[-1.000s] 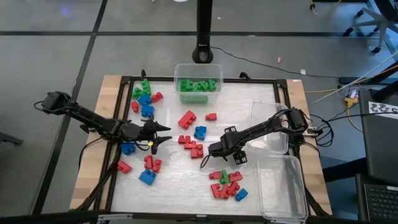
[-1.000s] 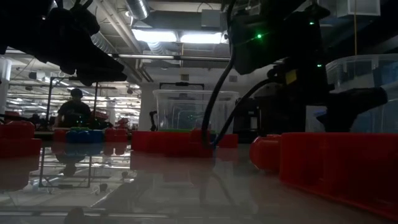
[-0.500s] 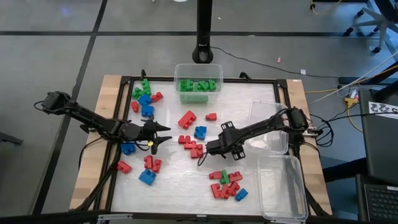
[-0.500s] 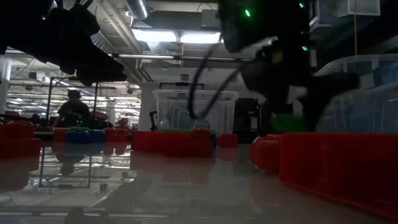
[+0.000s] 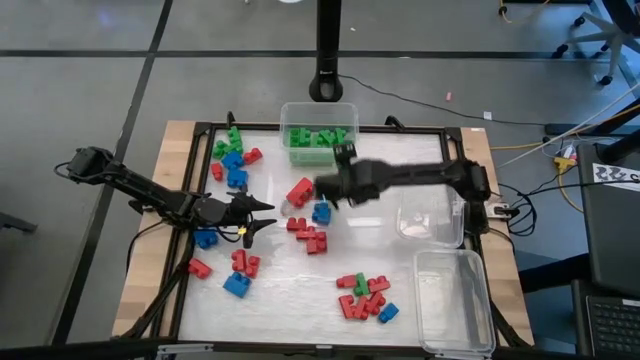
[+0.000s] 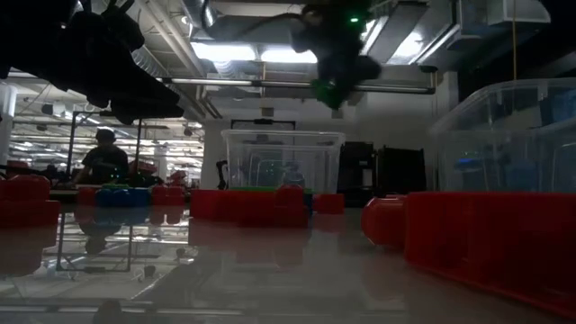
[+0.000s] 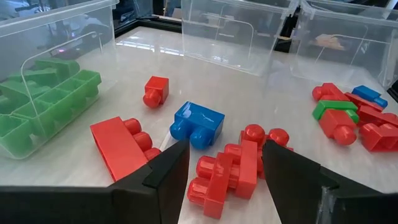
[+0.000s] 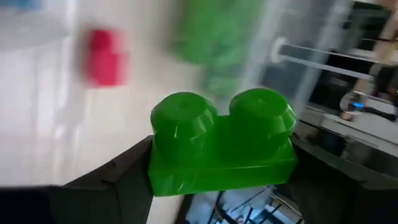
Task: Sort blocks
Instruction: Put the green game piece into the top transparent bin
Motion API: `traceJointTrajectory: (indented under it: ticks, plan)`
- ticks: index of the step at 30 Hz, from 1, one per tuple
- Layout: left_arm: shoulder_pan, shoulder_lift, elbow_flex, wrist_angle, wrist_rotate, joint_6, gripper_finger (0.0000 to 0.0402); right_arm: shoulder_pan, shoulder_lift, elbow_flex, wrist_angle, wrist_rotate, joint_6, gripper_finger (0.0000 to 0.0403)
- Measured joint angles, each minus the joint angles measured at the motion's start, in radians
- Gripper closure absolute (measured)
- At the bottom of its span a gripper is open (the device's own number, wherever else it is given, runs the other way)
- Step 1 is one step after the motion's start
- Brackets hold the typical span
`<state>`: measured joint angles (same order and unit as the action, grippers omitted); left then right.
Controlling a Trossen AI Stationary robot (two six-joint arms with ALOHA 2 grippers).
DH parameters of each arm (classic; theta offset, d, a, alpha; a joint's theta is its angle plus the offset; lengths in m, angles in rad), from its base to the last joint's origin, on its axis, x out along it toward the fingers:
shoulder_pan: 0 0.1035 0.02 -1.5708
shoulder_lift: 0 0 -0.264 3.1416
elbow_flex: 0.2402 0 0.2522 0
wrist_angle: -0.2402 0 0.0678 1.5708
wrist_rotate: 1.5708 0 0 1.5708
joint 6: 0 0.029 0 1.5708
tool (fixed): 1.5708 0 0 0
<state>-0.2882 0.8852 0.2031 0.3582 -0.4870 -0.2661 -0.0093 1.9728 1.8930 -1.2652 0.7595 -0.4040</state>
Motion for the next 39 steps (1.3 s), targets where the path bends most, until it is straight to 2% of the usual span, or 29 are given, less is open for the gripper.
traceJointTrajectory:
  ticks: [3, 9, 13, 19, 23, 30, 35, 39]
  plan:
    - [0.000, 0.000, 0.000, 0.000, 0.000, -0.003, 0.0214, -0.081, -0.001, 0.037, 0.123, -0.009, -0.080, 0.0101]
    - [0.000, 0.000, 0.000, 0.000, 0.000, -0.008, 0.0214, -0.243, 0.004, 0.040, 0.341, -0.126, -0.176, 0.0083]
    - [0.000, 0.000, 0.000, -0.001, 0.000, -0.014, 0.0214, -0.317, 0.007, 0.039, 0.411, -0.179, -0.177, 0.0069]
    - [0.000, 0.000, 0.000, -0.002, 0.000, -0.014, 0.0214, -0.361, 0.007, 0.039, 0.427, -0.213, -0.122, 0.0063]
    - [0.000, 0.000, 0.000, -0.002, 0.000, -0.014, 0.0214, -0.366, 0.014, 0.039, 0.435, -0.290, -0.127, 0.0062]
    - [0.000, 0.000, 0.000, -0.003, 0.000, -0.016, 0.0214, -0.355, 0.011, 0.039, 0.406, -0.331, -0.126, 0.0052]
    - [0.000, 0.000, 0.000, -0.003, 0.000, -0.019, 0.0214, -0.303, -0.005, 0.039, 0.260, -0.463, -0.127, 0.0047]
    - [0.000, 0.000, 0.000, -0.003, 0.000, -0.019, 0.0214, -0.195, -0.006, 0.039, 0.107, -0.496, -0.120, 0.0048]
